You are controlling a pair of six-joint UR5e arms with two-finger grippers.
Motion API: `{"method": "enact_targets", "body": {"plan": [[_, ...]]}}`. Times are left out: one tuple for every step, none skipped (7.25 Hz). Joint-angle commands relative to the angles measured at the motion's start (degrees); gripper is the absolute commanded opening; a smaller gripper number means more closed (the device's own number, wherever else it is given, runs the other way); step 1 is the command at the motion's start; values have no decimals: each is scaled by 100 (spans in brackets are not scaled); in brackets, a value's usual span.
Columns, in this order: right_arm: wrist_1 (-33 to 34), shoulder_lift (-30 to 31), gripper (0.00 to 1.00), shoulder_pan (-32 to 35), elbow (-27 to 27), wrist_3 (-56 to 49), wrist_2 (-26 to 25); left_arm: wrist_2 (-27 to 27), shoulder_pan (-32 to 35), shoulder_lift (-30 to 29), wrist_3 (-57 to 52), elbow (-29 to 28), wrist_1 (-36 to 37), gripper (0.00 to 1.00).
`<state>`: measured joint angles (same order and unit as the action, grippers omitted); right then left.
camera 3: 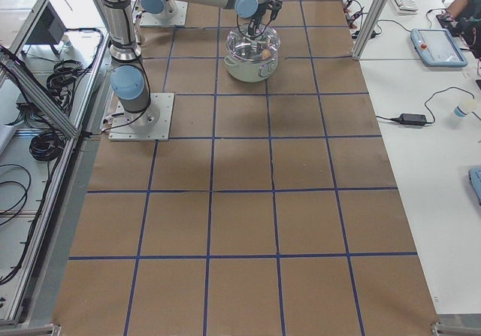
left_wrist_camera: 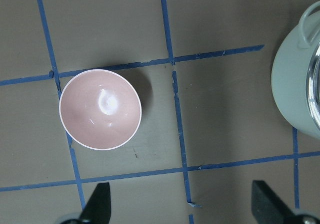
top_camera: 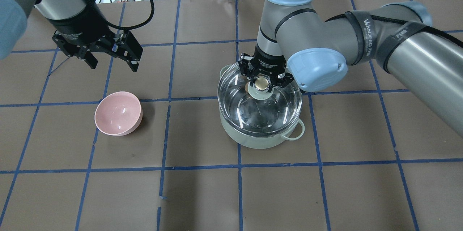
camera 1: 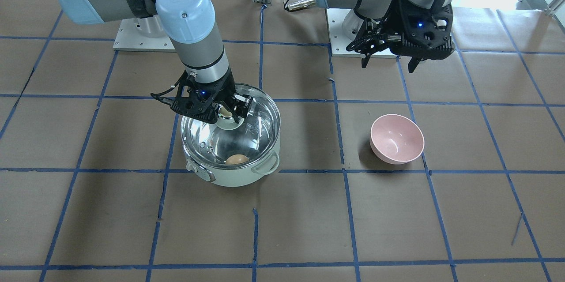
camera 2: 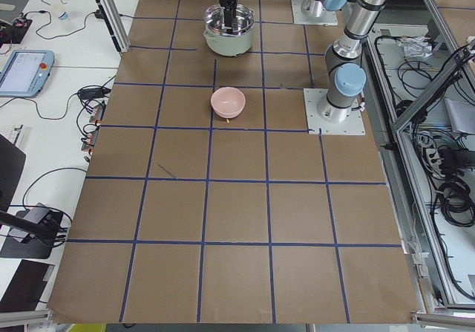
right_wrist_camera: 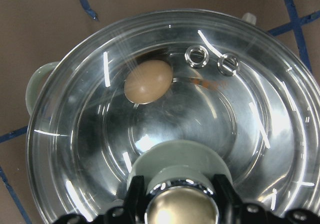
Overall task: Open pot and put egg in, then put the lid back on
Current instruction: 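Lower the glass lid onto the pot with the right gripper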
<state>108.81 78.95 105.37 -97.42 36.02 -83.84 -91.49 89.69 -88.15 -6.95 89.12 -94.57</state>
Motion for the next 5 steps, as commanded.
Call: {"method": "enact_targets", "body": {"plan": [[0, 6, 55, 1, 4, 1, -27, 0, -4, 0, 1, 0, 0, 100], [0, 6, 64, 1, 4, 1, -36, 0, 5, 0, 1, 0, 0, 100], [9, 6, 83, 1, 12, 1, -27, 0, 5, 0, 1, 0, 0, 100], [0, 15, 97, 1, 30, 10, -36, 0, 5, 0, 1, 0, 0, 100], [-44, 50, 100, -17, 73, -7, -27, 0, 13, 0, 1, 0, 0, 100]]}}
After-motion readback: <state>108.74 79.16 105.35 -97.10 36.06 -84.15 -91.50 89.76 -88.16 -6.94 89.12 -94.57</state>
